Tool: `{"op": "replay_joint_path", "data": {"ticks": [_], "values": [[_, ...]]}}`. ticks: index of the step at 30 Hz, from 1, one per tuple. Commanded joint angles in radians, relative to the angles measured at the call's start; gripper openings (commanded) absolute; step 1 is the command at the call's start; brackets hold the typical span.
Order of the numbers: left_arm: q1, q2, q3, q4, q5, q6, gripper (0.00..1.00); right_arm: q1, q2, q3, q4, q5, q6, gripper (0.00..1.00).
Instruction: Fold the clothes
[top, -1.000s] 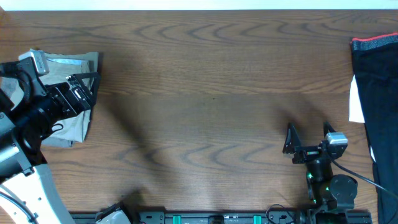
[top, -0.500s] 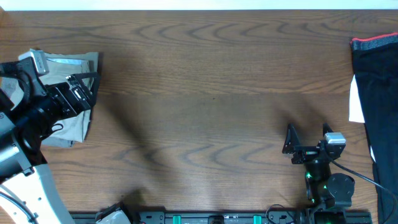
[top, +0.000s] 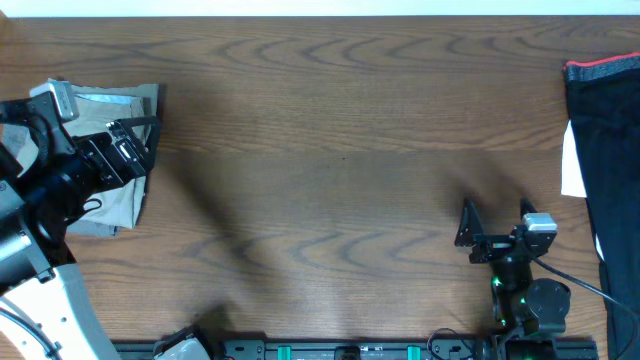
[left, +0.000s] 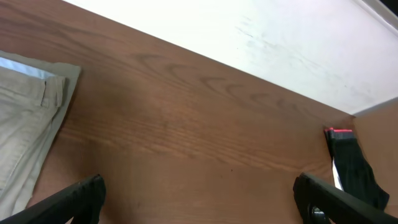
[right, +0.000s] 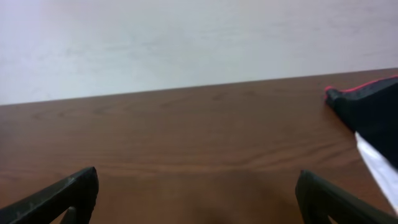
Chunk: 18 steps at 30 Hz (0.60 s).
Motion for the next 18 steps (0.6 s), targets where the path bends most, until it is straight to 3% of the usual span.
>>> {"op": "replay_joint_path", "data": {"ticks": [1,6,18], "values": [[-0.004,0.000,0.005,0.003,0.010,0.017,0.98,-0.009,-0.007,-0.004,0.027,0.026,-0.031,0.99],[-0.004,0.000,0.005,0.003,0.010,0.017,0.98,-0.009,-0.007,-0.005,0.066,0.026,-0.045,0.99],[-0.004,0.000,0.005,0.003,0.010,0.017,0.98,-0.008,-0.007,-0.004,-0.021,0.023,-0.056,0.99]]}}
